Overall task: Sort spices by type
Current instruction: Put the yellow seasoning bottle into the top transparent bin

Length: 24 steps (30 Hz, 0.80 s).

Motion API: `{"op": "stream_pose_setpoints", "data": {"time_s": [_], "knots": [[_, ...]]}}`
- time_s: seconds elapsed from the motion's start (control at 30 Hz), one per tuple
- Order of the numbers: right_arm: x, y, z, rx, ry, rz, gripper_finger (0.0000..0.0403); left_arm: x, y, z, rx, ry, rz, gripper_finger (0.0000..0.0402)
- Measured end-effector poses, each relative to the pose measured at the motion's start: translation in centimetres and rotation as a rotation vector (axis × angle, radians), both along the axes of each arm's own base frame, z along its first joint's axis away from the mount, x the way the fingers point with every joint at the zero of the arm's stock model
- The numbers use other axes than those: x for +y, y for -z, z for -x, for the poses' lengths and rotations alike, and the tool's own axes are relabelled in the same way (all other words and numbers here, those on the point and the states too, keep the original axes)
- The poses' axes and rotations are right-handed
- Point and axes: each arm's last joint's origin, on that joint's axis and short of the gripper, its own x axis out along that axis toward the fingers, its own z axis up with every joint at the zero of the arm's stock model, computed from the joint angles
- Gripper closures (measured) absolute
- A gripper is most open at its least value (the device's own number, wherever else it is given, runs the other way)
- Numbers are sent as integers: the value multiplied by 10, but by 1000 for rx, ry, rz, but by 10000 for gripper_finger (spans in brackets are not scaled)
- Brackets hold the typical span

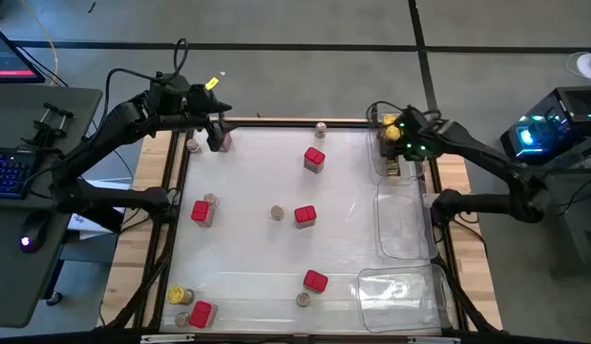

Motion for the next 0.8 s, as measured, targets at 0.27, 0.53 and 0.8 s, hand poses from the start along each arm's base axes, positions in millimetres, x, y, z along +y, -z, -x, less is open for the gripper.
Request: {"op": "stream_pose_setpoints", "data": {"time_s": [0.27, 0.53, 0.8], "knots": [[-25, 44, -19, 206, -30, -149, 123, 0, 0, 0, 0, 0, 0, 136], [-26, 66, -19, 376, -74, -258, 123, 0, 0, 0, 0, -1, 2, 136], [-27, 66, -18, 410, -62, -237, 123, 0, 0, 0, 1, 0, 1, 136]]}}
